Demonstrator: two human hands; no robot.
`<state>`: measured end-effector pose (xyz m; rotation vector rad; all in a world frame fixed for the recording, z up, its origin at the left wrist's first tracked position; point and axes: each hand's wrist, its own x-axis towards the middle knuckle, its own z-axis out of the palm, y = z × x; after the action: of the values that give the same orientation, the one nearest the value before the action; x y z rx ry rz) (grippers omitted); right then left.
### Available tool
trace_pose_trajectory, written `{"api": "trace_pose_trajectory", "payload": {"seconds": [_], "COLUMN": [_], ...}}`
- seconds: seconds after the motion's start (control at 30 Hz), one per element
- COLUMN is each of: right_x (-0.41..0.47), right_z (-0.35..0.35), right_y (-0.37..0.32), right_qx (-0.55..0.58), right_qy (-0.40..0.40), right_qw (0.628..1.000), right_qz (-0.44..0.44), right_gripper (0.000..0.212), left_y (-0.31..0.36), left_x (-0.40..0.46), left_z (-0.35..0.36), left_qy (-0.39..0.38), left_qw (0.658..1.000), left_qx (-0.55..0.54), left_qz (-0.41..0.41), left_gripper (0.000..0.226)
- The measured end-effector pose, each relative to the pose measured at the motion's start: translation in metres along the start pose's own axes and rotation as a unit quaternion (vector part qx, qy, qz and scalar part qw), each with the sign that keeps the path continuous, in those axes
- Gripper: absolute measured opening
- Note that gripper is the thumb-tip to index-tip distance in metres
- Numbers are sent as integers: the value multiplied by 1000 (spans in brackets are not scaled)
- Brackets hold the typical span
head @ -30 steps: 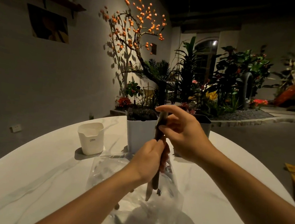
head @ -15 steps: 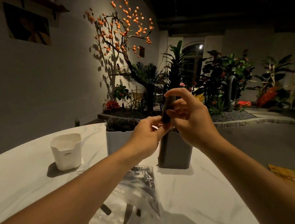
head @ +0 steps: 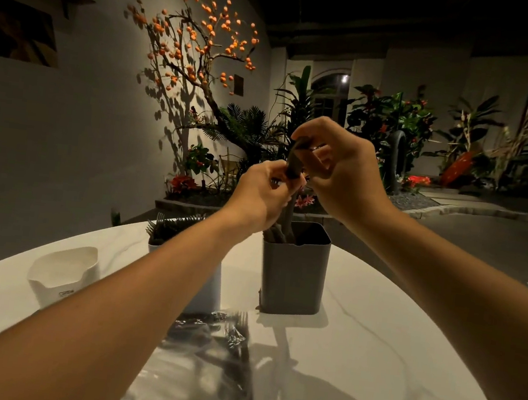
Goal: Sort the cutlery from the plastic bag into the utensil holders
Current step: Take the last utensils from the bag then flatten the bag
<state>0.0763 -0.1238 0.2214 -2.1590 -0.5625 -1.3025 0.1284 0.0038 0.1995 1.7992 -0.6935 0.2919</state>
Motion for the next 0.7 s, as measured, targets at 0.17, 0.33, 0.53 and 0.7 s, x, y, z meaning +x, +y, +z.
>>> {"api": "trace_pose_trajectory", "payload": {"seconds": [0.17,0.33,0.53,0.7], "right_x": [0,-27,-53,-46], "right_z": [23,52,59,48], "right_y": [31,64,62,30], "right_qx": [0,-31,-82,-71], "right_qy": [-38,-103,-301,-202], "right_qw": [998,987,931,965], "right_qz": [42,116,191,153], "right_gripper": [36,33,50,44], "left_y": [-32,-63,-70,-57], "left_x": [20,11,1,-26], "left_z": [13,11,-2,-15], "left_qy": [-6,7,41,23], "left_qw": [999,998,996,997], "left_qx": [28,63,60,64], "left_qz": [-33,-26,-52,-48], "left_gripper": [8,24,44,43]}}
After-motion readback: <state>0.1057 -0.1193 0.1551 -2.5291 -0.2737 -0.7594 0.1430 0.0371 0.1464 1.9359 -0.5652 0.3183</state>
